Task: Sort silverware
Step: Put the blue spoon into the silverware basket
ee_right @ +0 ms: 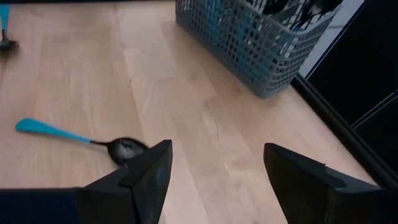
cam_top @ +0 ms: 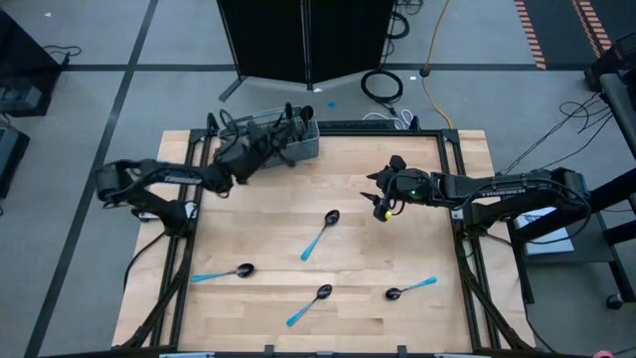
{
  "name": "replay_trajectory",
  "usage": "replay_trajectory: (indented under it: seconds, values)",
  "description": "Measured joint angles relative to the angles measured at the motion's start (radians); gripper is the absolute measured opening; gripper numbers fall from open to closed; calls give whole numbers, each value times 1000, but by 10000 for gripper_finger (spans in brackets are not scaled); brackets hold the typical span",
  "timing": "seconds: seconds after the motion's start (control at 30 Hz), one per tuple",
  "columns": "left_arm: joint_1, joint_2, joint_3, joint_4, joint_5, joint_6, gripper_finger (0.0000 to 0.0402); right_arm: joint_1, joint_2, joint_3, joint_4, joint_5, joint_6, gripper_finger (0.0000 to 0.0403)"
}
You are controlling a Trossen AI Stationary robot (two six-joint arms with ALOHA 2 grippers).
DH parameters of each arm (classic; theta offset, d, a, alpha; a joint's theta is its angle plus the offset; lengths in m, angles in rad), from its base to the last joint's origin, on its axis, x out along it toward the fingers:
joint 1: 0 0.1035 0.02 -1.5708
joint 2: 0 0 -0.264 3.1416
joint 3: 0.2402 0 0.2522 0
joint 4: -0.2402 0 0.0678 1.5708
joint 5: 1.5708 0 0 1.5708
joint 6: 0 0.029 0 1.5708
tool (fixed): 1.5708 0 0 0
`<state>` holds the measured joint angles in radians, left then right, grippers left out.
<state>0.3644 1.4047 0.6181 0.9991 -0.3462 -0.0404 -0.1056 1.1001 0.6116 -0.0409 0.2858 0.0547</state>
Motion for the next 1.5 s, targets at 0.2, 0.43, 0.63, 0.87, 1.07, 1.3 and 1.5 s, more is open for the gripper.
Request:
replay_trajectory:
  seconds: [0.2, 0.43, 0.63, 0.87, 1.07, 1.3, 1.5]
  values:
    - [133, 158, 126, 41, 86, 19, 0, -11, 0, 0, 27, 0, -19, 249]
    - [204, 288, 273, 19, 186, -29, 0, -20, 0, 0, 21, 0, -27, 249]
    - [226, 355, 319, -73, 216, -31, 0, -20, 0, 0, 11, 0, -33, 249]
    - [230, 406, 320, -67, 221, -30, 0, -20, 0, 0, 11, -1, -33, 249]
    - [229, 401, 320, -78, 226, 24, 0, -20, 0, 0, 11, -1, -33, 249]
    - [231, 381, 320, -71, 325, 57, 0, -20, 0, 0, 11, -1, -33, 249]
    - [233, 380, 320, -82, 369, 114, 0, -20, 0, 0, 11, -1, -33, 249]
